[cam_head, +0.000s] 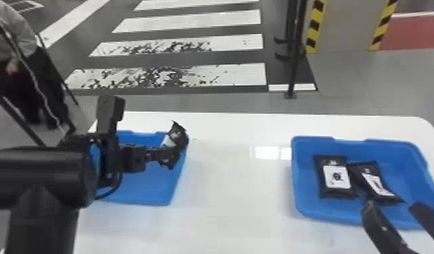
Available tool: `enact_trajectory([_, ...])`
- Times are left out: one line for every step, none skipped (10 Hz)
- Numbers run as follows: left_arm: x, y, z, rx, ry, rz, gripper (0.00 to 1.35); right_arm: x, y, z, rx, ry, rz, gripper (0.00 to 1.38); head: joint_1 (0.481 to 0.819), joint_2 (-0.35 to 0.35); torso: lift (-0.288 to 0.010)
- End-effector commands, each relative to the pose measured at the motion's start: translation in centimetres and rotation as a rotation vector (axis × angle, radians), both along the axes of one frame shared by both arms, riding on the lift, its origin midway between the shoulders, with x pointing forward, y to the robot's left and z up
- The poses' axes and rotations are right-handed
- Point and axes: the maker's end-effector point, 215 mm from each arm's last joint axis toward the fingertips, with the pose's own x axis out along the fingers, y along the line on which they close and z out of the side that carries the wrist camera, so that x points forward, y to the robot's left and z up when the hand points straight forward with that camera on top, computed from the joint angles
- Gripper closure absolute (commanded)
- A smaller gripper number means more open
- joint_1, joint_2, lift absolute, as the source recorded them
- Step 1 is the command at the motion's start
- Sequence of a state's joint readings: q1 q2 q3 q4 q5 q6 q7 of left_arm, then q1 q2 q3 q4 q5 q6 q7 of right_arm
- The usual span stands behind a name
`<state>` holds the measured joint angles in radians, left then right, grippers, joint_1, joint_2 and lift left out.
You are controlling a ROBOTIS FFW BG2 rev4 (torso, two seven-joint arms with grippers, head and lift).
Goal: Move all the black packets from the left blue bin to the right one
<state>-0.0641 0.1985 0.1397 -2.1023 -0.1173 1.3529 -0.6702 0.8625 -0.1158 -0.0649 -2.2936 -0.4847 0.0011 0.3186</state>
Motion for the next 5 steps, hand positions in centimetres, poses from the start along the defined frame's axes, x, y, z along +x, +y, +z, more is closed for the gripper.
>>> enact_trajectory([-0.5, -6.9, 0.8, -0.071, -0.035, -0.149, 1.20, 0.8, 1.6, 1.8, 0.012, -0.037, 0.045, 0.11, 0.695, 0.123, -0.144])
enact_trajectory([-0.9, -10.1, 1.2, -0.110, -0.046, -0.218, 1.20, 1.2, 3.0, 2.2, 0.022, -0.041, 0.093, 0.11, 0.695, 0.081, -0.144])
enact_trajectory([-1.7, -13.6, 1.6, -0.153, -0.050, -0.294, 1.20, 1.7, 4.8, 2.3, 0.027, -0.046, 0.147, 0.11, 0.695, 0.037, -0.144])
enact_trajectory([-2.6, -16.7, 1.9, -0.189, -0.052, -0.359, 1.20, 2.3, 6.7, 2.2, 0.042, -0.052, 0.199, 0.11, 0.695, 0.010, -0.144])
enact_trajectory([-3.6, -19.4, 2.3, -0.222, -0.050, -0.421, 1.20, 3.0, 7.9, 2.0, 0.050, -0.059, 0.231, 0.11, 0.695, -0.015, -0.144])
